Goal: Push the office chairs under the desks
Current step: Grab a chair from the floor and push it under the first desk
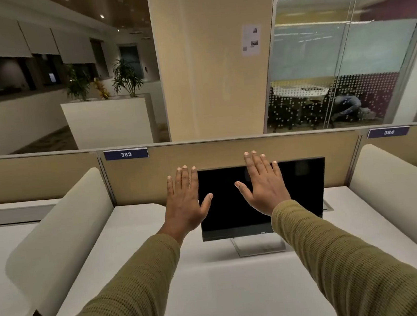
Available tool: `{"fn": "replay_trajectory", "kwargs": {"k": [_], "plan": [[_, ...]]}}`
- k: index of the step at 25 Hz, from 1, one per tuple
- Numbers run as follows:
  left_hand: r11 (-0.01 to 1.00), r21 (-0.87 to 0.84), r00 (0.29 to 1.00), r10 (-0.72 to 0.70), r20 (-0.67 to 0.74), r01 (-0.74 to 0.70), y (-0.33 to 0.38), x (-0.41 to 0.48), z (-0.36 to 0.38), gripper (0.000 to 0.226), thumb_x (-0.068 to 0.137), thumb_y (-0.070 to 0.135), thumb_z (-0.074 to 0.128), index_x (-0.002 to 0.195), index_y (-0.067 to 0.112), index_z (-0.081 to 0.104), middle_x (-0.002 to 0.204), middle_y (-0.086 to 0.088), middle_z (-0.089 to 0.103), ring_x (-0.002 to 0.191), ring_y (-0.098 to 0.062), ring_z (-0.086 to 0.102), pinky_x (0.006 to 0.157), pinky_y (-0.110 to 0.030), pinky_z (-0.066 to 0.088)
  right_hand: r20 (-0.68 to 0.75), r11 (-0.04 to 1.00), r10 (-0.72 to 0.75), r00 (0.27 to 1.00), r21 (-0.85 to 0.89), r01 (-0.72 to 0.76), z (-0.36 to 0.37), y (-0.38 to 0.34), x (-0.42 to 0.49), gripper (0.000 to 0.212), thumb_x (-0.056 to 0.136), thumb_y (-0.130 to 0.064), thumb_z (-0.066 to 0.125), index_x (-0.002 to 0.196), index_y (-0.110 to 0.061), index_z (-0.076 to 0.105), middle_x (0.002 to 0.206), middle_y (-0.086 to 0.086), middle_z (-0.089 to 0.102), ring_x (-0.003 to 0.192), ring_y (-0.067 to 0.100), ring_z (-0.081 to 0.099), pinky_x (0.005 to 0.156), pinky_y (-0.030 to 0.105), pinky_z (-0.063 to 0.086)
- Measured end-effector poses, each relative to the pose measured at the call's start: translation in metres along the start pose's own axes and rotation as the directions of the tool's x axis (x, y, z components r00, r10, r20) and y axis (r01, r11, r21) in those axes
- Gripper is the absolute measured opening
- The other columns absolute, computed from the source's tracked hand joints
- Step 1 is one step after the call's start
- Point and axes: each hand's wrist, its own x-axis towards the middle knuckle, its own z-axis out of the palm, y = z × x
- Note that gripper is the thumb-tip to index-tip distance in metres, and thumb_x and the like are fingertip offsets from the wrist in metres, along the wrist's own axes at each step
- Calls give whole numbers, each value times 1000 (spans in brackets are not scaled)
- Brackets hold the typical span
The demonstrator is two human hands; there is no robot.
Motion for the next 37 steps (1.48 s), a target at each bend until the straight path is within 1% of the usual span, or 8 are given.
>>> {"fn": "replay_trajectory", "kwargs": {"k": [6,10,19,23,27,29,32,37], "plan": [[1000,13,1000,-7,23,7,-4,-30,36,85,95,66,13,161,14,6,169,-14,5,156,-29,-4,124,-51,-6,80,1000,13,997,-25,-11,29,1,-27,85,89,-70,8,159,-21,-2,168,7,5,154,29,5,123,53,6],[1000,-7,998,-7,66,7,-9,-59,60,84,97,65,17,161,12,12,168,-15,11,156,-31,3,123,-50,-4,139,999,33,990,3,-34,50,3,-48,87,88,-70,7,159,-20,1,168,7,9,154,30,7,123,54,8],[997,-57,975,-41,219,54,-17,-132,113,88,95,72,7,161,15,10,168,-13,8,155,-31,1,124,-53,-1,302,996,65,951,34,-79,100,-14,-107,91,85,-72,2,159,-20,2,168,7,8,154,31,7,123,55,7],[995,-78,962,-39,270,62,-23,-161,124,88,96,72,3,160,12,15,166,-16,15,154,-34,10,125,-52,0,340,991,87,936,63,-115,120,-25,-136,101,80,-81,-12,159,-20,7,167,8,10,153,34,9,122,55,7],[995,-91,945,-19,326,51,-33,-188,132,84,100,67,11,158,7,24,163,-20,26,151,-37,22,120,-48,-2,419,986,130,899,43,-163,141,-36,-165,106,71,-82,-23,158,-23,-6,168,7,-1,154,30,-1,123,52,2],[996,-85,937,-5,350,37,-39,-203,136,84,100,65,12,157,5,27,161,-21,29,150,-38,26,120,-49,-1,448,982,155,880,31,-188,147,-45,-177,105,72,-83,-21,158,-23,-8,168,7,-3,154,29,-3,123,51,-1],[996,-92,927,13,376,24,-50,-224,142,83,101,64,14,156,5,30,159,-22,33,148,-38,30,120,-50,0,488,977,179,854,16,-214,154,-63,-194,96,78,-77,-7,157,-22,-12,167,6,-7,154,28,-5,123,51,-2],[995,-96,900,28,435,15,-74,-259,148,81,100,63,20,154,4,34,157,-22,38,146,-39,36,119,-51,5,534,966,221,816,-7,-258,171,-95,-219,90,82,-73,-4,156,-24,-16,168,5,-8,154,27,-5,123,50,-2]]}}
